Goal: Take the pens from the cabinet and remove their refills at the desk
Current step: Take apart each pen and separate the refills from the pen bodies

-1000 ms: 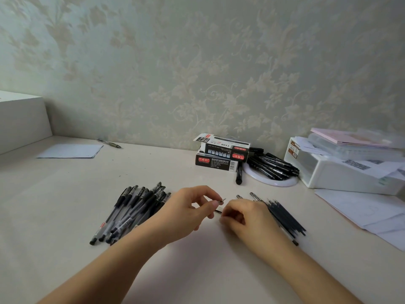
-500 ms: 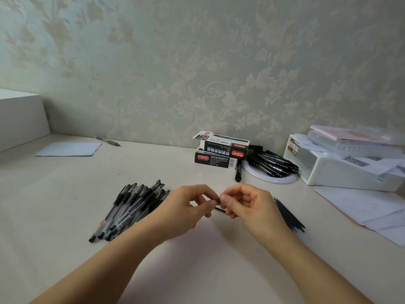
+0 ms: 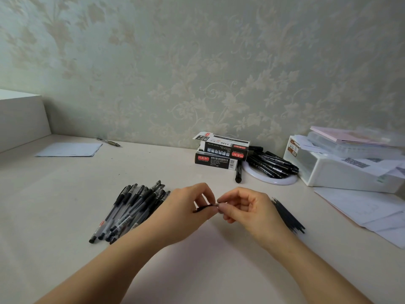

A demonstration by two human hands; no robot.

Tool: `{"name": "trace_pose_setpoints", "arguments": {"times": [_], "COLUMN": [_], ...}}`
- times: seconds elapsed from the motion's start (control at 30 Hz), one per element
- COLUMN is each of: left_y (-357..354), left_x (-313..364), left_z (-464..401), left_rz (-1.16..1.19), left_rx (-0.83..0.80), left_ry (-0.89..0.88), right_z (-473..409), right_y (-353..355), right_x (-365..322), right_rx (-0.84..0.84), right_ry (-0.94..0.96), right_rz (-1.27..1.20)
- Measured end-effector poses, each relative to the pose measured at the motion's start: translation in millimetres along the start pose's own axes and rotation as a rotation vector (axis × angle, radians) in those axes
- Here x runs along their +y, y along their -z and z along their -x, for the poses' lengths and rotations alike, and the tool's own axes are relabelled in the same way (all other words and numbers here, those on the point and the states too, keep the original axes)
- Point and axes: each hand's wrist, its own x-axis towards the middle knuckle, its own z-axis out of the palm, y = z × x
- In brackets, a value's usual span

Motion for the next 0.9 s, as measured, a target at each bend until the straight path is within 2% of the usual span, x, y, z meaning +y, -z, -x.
{"name": "trace_pose_setpoints", "arguments": {"times": [0.4,0.67,0.8,0.9], "left_y": [1.4,1.0,2.6,4.0], "left_x": [5.6,9.5,8.1,7.8], "left_z": [-1.1,0.3,0.5,0.7], "left_rz": [-0.136,-0.155,-0.158,-0.156], "left_rx": [-0.004,0.025,0.049,0.04], "left_ry": [-0.137,-0.198,-0.167,-0.158], "right_z": [-1.1,1.1,-0.2,-0.7], "right_y": [3.1,0.2,0.0,0.1], "right_x": [1.1,3.2,0.3,1.6], "right_rx": [0.019,0.041,0.063,0.014], "right_ry": [-0.033,-0.033,-0.007,0.004], "right_rz": [0.066,0.315,0.26,0.207]}}
